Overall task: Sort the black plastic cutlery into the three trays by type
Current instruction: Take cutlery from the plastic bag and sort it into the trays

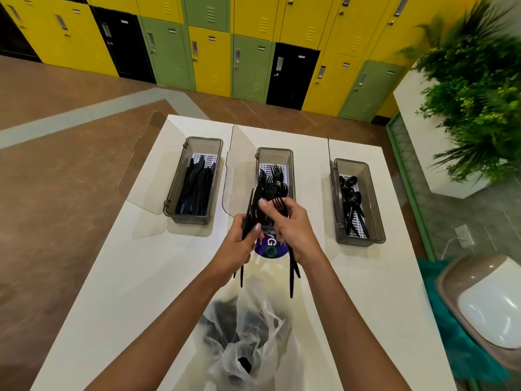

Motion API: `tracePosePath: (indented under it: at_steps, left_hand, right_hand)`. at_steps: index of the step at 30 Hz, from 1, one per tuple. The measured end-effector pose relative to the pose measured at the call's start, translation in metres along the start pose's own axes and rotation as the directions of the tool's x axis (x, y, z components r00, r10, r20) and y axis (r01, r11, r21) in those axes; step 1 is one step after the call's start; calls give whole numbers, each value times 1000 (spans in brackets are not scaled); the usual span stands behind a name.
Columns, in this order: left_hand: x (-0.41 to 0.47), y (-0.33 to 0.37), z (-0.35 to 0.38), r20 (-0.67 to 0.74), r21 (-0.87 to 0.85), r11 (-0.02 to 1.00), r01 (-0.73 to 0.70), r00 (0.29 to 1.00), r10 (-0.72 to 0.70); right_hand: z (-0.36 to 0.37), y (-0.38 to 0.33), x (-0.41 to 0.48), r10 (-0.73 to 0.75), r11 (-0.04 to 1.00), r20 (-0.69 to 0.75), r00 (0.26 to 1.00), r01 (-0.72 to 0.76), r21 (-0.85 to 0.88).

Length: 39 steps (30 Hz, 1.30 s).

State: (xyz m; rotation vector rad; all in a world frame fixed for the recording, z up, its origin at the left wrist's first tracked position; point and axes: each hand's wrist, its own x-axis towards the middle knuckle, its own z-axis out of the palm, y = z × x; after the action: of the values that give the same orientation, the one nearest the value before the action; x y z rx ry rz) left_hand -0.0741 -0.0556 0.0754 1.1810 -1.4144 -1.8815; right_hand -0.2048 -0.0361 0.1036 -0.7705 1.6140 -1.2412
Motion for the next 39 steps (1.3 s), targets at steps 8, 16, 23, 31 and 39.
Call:
tracePosePath:
  at_steps: [8, 16, 23, 31, 39]
  left_hand:
    - [2, -1, -6, 56, 6, 1000, -1, 998, 1]
    - [8, -7, -15, 73, -66, 998, 22, 997, -17]
    - [13, -11, -25, 39, -127, 991, 47, 998, -42]
    - [18, -9, -28, 89, -221, 974, 45, 996, -26]
    - [20, -7, -27, 105, -222, 974, 35, 994, -12]
  right_hand:
    - [8, 12, 4, 14, 998, -7, 1000, -15, -69]
    - [-5, 10, 48, 1, 998, -198, 980, 11, 62]
    - [-13, -17, 128, -86, 995, -254, 963, 95, 27]
    - [4, 32, 169, -48, 961, -233, 971, -19, -277]
    - [-4, 35, 147, -219, 848, -103, 970, 137, -512]
